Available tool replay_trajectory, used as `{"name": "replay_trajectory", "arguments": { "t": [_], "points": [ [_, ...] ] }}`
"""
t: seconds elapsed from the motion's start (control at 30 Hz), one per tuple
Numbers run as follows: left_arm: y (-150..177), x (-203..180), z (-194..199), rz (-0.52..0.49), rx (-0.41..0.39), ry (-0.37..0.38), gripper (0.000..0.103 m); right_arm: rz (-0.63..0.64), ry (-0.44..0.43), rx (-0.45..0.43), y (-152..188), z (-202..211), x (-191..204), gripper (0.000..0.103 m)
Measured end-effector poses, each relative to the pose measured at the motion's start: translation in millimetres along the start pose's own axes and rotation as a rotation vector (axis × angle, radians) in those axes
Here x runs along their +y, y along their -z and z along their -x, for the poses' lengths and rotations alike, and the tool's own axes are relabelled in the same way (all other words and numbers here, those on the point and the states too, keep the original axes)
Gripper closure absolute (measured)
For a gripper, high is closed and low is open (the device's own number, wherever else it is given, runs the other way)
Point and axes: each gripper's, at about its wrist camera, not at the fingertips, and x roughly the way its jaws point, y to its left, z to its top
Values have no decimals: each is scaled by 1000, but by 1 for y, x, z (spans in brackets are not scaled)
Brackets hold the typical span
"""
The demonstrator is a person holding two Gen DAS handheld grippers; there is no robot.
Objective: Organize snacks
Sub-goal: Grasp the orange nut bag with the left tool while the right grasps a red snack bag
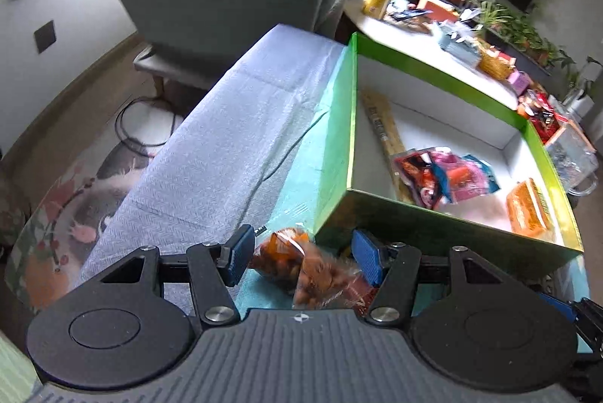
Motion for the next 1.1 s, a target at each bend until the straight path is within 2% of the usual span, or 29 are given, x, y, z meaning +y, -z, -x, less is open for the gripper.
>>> {"name": "replay_trajectory", "arguments": {
  "t": [0.23,0.4,0.43,0.5,0.57,0.67,0.9,1.1],
  "points": [
    [1,0,-5,-13,14,-20,48,27,1,31,-2,-13,-3,71],
    [1,3,-5,-10,12,-7,48,28,-3,42,-3,-18,-2,72],
    [2,4,-4,-12,4,-3,50,37,-1,38,-2,-17,0,72],
    [4,5,-2,-24,-13,-9,62,37,11,53,-3,-16,2,73],
    [6,8,2,-21,-27,-10,68,13,15,54,-4,-14,0,78],
    [7,13,9,-8,-27,27,71,-39,6,54,-3,-6,-2,83],
    [10,15,35,-33,-86,72,72,-51,-14,5,-1,16,4,85],
    [0,3,67,-59,-175,133,72,-63,-17,-80,-10,39,7,85]
  ]
}}
